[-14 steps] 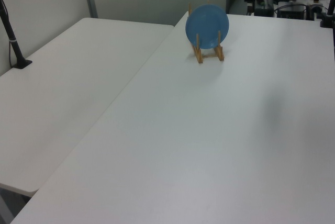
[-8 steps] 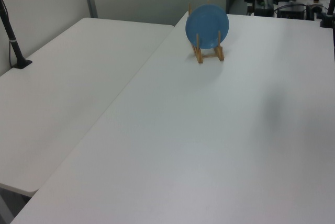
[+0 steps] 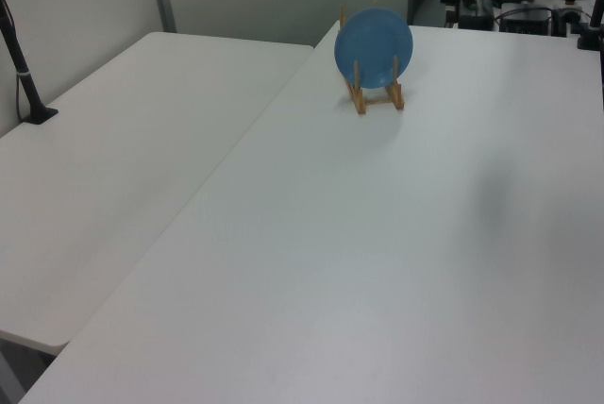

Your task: Pick plate from plate rack

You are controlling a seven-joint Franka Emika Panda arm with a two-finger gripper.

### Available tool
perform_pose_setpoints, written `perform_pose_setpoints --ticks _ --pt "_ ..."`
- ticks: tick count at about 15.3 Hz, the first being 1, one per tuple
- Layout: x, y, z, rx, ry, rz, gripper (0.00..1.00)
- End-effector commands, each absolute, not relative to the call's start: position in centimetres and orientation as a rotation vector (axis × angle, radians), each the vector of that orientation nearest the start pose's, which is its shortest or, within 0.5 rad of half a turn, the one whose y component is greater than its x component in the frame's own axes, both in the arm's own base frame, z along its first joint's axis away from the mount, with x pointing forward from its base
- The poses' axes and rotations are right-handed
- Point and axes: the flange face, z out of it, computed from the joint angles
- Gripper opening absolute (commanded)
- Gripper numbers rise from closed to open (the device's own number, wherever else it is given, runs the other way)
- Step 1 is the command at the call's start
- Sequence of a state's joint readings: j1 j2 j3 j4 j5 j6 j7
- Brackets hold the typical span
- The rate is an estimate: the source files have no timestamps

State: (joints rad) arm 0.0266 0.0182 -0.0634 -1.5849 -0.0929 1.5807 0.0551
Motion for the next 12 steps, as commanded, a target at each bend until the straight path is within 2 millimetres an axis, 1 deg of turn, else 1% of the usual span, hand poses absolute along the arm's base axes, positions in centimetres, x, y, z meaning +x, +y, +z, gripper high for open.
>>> perform_pose_setpoints --ticks 1,2,3,5,8,9,12 --pt "55.6 -3.0 60.8 -3.223 0.114 0.050 1.00" --pt "55.7 -3.1 60.8 -3.223 0.116 0.047 1.00" --pt "56.0 -2.9 61.0 -3.222 0.112 0.003 1.00" --pt "56.9 -2.4 60.3 -3.224 0.103 -0.023 1.00" --pt "57.5 -1.9 59.9 -3.226 0.085 -0.056 1.00" --pt "58.1 -1.8 59.3 -3.231 0.075 -0.063 1.00" --pt "58.9 -1.5 58.9 -3.233 0.060 -0.119 1.00"
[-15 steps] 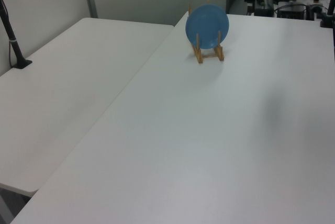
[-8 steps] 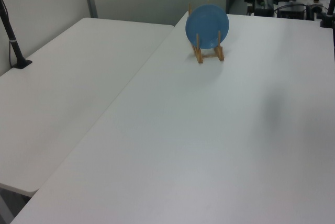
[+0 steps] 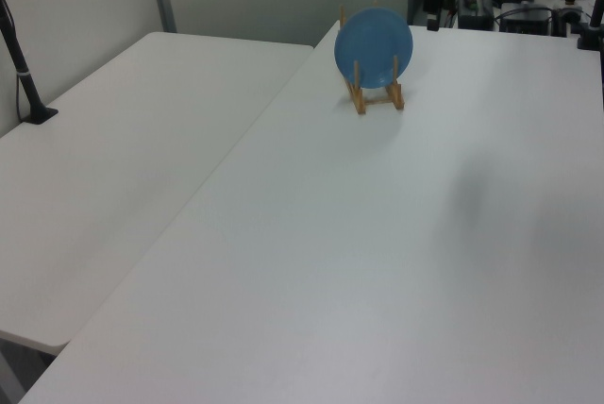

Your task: Pick plate from plate rack

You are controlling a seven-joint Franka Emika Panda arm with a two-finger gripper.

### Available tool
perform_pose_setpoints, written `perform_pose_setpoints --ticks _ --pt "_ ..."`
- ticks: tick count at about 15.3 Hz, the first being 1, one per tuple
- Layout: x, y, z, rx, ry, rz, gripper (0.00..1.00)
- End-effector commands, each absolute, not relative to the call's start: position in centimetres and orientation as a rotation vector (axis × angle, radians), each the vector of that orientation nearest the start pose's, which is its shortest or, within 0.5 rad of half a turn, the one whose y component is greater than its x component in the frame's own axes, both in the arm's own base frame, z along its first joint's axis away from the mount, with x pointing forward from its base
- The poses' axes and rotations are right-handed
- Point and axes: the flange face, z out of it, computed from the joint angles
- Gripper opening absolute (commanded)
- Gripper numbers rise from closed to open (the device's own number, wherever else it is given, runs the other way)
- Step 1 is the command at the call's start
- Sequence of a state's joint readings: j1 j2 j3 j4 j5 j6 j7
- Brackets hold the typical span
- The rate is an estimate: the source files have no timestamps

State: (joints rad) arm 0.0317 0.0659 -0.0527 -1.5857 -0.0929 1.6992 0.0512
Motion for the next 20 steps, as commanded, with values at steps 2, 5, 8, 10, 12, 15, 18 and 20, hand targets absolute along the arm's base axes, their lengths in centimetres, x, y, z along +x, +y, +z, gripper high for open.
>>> perform_pose_setpoints --ticks 2,5,8,10,12,15,18,20 --pt "59.7 -1.2 58.3 -3.235 0.045 -0.146 1.00" --pt "61.3 -1.3 57.3 -3.258 0.032 -0.248 1.00" --pt "63.4 -1.4 55.4 -3.290 0.009 -0.345 1.00" --pt "64.2 -2.6 55.2 -3.340 -0.007 -0.427 1.00" --pt "64.3 -6.8 56.0 -3.369 0.071 -0.503 0.99" --pt "64.9 -13.3 55.8 -3.374 0.214 -0.604 0.89" --pt "65.9 -21.5 52.4 -3.378 0.357 -0.705 0.67" --pt "66.7 -24.1 49.8 -3.376 0.391 -0.797 0.51"
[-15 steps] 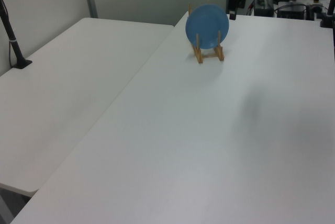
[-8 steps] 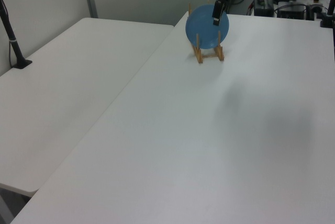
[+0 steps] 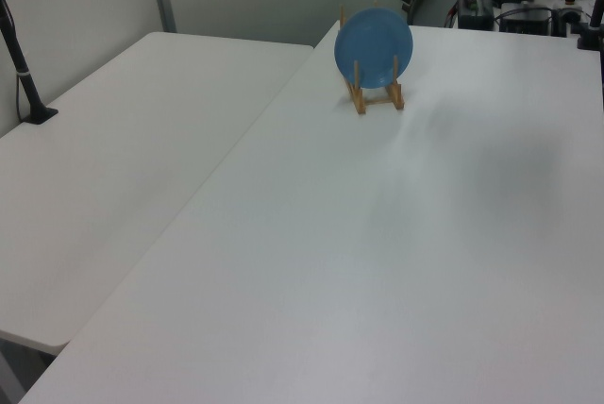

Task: Pick plate from plate rack
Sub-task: 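Close the gripper on the rim of the blue plate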

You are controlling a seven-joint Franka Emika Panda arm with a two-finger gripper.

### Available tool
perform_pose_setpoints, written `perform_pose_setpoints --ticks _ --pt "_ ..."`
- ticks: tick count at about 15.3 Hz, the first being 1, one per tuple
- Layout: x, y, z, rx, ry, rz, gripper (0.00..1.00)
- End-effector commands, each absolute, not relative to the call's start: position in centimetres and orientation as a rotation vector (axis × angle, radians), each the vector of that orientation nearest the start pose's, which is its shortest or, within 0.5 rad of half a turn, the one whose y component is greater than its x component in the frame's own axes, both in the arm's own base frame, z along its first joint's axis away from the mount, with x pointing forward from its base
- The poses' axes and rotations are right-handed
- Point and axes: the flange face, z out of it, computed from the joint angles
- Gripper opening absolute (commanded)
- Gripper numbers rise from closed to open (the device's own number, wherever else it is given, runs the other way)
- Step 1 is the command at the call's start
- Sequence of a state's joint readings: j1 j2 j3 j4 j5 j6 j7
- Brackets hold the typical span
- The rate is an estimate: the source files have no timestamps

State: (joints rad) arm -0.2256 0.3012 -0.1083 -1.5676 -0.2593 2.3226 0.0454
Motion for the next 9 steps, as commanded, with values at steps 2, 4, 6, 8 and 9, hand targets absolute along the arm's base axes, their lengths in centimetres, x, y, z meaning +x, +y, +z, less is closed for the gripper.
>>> perform_pose_setpoints --ticks 2,4,6,8,9 --pt "66.5 -26.0 48.4 -3.386 0.414 -0.781 0.50" --pt "66.8 -26.0 47.6 -3.388 0.408 -0.776 0.45" --pt "67.0 -25.9 47.0 -3.388 0.402 -0.771 0.45" --pt "67.0 -25.8 47.2 -3.387 0.400 -0.776 0.45" --pt "66.8 -25.6 48.0 -3.384 0.397 -0.790 0.45"
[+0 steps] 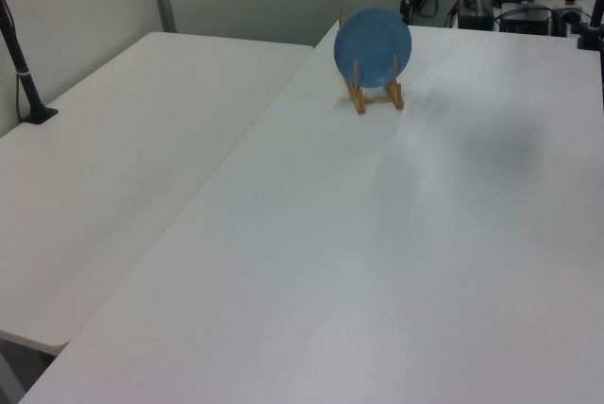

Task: Pick plate from plate rack
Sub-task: 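Close the gripper on the rim of the blue plate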

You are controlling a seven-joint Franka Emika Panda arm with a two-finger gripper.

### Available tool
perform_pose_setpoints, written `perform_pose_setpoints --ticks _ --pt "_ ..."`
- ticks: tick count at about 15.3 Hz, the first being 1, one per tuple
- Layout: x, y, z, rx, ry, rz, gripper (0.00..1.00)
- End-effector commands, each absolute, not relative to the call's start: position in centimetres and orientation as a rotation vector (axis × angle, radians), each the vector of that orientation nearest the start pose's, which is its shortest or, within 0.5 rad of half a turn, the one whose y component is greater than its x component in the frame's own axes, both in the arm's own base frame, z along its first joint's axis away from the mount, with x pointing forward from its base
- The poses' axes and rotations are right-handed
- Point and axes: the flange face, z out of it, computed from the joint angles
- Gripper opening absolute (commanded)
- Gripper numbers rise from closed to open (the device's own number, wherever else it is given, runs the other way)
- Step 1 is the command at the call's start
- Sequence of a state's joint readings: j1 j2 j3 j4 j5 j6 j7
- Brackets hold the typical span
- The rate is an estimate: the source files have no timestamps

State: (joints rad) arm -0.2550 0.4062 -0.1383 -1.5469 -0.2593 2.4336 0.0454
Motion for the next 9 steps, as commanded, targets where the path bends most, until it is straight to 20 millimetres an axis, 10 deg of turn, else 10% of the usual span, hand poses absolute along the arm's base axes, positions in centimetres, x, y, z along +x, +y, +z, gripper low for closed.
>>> perform_pose_setpoints --ticks 1,7,9 --pt "66.8 -25.1 48.8 -3.379 0.390 -0.802 0.46" --pt "67.8 -23.4 47.0 -3.377 0.353 -0.771 0.45" --pt "67.9 -23.4 46.6 -3.381 0.344 -0.765 0.32"
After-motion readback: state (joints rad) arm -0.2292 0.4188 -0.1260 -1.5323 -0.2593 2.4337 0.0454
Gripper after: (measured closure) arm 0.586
